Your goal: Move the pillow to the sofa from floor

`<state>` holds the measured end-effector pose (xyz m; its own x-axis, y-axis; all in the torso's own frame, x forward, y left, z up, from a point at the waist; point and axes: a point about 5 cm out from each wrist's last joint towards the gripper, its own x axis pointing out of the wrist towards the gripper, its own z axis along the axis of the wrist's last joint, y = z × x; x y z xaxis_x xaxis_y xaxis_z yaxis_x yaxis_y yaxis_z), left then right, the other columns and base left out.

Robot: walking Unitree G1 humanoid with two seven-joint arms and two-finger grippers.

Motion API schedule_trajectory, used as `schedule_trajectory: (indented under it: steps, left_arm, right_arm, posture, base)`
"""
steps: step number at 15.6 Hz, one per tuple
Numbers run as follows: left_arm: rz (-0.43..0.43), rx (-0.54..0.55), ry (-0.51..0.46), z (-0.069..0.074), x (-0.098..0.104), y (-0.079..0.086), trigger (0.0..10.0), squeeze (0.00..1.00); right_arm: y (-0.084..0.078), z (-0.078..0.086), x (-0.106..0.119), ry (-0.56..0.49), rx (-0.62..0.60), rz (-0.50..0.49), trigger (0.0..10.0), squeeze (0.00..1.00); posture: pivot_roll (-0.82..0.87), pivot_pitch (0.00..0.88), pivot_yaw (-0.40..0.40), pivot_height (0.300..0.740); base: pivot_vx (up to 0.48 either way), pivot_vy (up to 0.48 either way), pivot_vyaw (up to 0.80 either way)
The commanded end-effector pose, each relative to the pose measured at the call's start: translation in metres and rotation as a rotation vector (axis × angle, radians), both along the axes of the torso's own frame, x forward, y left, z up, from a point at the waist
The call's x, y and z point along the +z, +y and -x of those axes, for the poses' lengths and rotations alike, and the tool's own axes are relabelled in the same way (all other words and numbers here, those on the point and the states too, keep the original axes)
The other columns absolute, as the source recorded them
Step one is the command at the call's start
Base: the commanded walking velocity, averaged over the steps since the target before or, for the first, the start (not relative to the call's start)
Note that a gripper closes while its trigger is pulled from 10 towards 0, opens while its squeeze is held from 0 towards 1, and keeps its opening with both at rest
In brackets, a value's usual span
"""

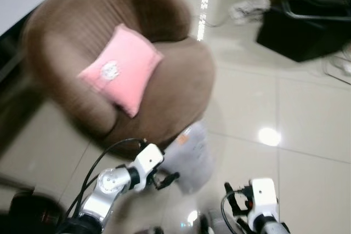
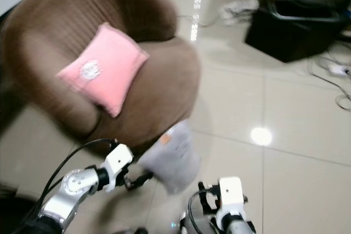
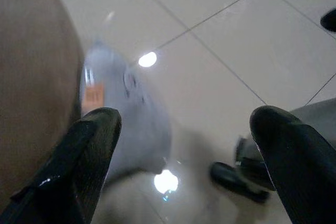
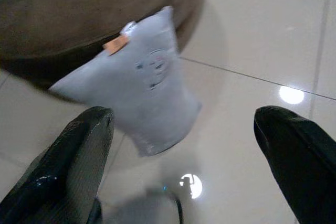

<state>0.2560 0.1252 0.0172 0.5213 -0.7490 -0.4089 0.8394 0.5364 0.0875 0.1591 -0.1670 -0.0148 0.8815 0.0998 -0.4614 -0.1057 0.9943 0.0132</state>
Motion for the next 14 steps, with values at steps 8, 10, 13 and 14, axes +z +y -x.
schedule_trajectory:
  steps: [8,10,13,14]
  left_arm:
    - [0.028,0.004,-0.029,-0.0013,-0.0011,-0.0025,10.0,0.0]
    - [0.034,-0.001,-0.034,-0.002,0.0009,-0.004,10.0,0.0]
    - [0.039,0.006,-0.035,-0.0023,0.0023,-0.0041,10.0,0.0]
    - [0.04,0.007,-0.036,-0.0024,0.0027,-0.0041,10.0,0.0]
  right_arm:
    - [-0.0127,0.005,-0.0034,0.021,0.002,0.024,10.0,0.0]
    - [-0.0132,0.0055,-0.0041,0.024,0.004,0.025,10.0,0.0]
    - [-0.0129,0.0069,-0.0053,0.03,0.009,0.028,10.0,0.0]
    - [-0.0128,0.0072,-0.0056,0.03,0.009,0.028,10.0,0.0]
  posture:
    - [-0.26,0.178,0.048,0.705]
    - [-0.25,0.181,0.049,0.69]
    - [-0.26,0.189,0.051,0.661]
    - [-0.26,0.19,0.051,0.656]
  base:
    - [0.0,0.0,0.0]
    - [0.0,0.0,0.0]
    - [0.0,0.0,0.0]
    - [0.0,0.0,0.0]
